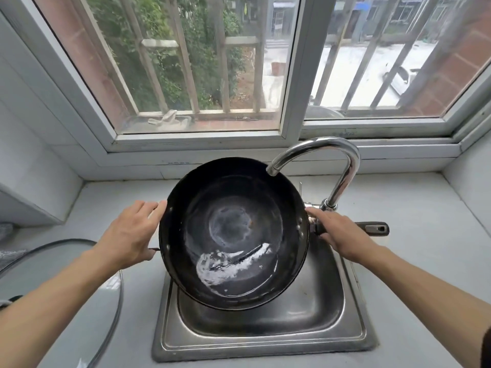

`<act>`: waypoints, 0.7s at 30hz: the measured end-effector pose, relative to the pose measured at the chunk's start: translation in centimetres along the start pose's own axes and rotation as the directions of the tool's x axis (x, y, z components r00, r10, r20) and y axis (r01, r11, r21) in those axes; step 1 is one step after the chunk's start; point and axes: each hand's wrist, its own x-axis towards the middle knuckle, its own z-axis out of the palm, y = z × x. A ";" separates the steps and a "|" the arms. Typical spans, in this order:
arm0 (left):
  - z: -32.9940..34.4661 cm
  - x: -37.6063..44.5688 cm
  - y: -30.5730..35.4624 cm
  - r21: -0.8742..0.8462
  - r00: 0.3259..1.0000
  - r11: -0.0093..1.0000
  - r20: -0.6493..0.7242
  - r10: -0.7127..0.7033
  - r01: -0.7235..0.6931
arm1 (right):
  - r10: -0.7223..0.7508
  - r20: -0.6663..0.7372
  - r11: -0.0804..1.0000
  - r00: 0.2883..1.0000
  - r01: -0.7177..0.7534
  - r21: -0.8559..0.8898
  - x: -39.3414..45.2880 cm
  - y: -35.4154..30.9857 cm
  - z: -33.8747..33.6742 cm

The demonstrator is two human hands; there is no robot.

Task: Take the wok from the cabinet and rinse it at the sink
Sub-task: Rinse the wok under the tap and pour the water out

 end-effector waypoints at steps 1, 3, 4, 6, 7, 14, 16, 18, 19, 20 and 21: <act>0.2 0.2 -0.1 0.002 1.000 1.000 -0.015 -0.001 0.001 | 0.000 -0.012 1.000 1.000 0.000 0.001 0.3 -0.1 -0.1; 0.8 0.5 -0.3 0.005 0.999 1.000 -0.047 -0.013 0.013 | -0.013 -0.031 1.000 0.999 0.013 -0.006 0.8 -0.1 -0.2; 1.2 0.6 -0.4 0.002 0.998 1.000 -0.061 -0.022 0.022 | -0.019 -0.041 1.000 0.999 0.019 -0.003 0.9 -0.2 -0.2; 2.0 0.6 -0.6 -0.009 0.995 0.999 -0.087 -0.038 0.037 | -0.033 -0.063 0.999 0.997 0.035 0.019 1.0 -0.3 -0.2; 2.4 0.6 -0.6 -0.016 0.994 0.999 -0.101 -0.046 0.045 | -0.041 -0.071 0.999 0.997 0.044 0.032 1.0 -0.4 -0.2; 5.4 -0.1 0.0 -0.097 0.978 0.991 -0.181 -0.105 0.088 | -0.003 -0.104 0.991 0.995 0.017 0.133 0.0 -1.5 1.1; 6.2 -0.5 0.1 -0.117 0.976 0.989 -0.188 -0.113 0.093 | -0.022 -0.107 0.994 0.994 0.033 0.100 -0.6 -1.5 1.8; 6.7 -0.8 0.3 -0.121 0.975 0.988 -0.191 -0.116 0.094 | -0.005 -0.108 0.993 0.994 0.017 0.114 -1.1 -1.4 2.3; 7.0 -0.9 0.5 -0.120 0.974 0.988 -0.192 -0.116 0.094 | 0.009 -0.110 0.991 0.994 0.006 0.137 -1.3 -1.4 2.5; 7.1 -1.0 0.7 -0.118 0.974 0.989 -0.194 -0.115 0.094 | 0.020 -0.107 0.987 0.994 -0.003 0.158 -1.4 -1.4 2.7; 7.3 -1.2 0.9 -0.117 0.974 0.989 -0.195 -0.114 0.093 | 0.029 -0.097 0.986 0.995 -0.012 0.168 -1.6 -1.5 2.8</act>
